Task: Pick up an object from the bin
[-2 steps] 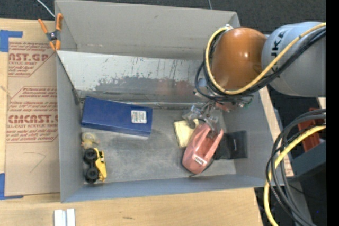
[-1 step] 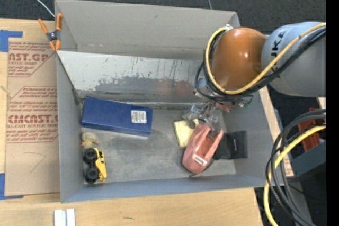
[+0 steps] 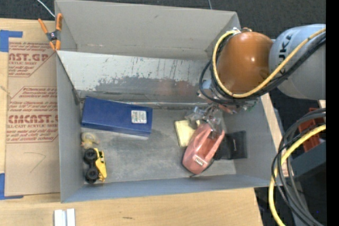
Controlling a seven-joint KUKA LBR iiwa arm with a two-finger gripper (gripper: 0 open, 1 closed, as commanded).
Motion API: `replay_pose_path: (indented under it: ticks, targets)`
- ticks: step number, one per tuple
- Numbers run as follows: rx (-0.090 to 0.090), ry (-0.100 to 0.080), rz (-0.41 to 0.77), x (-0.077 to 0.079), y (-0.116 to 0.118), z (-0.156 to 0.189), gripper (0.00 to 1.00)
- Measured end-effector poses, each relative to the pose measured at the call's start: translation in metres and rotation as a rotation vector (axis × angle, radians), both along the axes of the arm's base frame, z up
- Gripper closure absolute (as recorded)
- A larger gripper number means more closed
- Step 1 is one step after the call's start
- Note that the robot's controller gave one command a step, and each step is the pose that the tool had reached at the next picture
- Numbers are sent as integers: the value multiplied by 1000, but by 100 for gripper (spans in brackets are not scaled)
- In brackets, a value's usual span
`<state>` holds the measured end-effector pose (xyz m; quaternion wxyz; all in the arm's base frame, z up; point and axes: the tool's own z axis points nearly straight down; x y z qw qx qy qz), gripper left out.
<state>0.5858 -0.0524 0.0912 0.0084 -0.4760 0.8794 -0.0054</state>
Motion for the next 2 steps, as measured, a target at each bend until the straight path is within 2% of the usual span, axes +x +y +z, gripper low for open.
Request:
replay_pose_path:
  ticks: [2]
  targets:
    - [0, 0, 0, 0, 0, 0, 100]
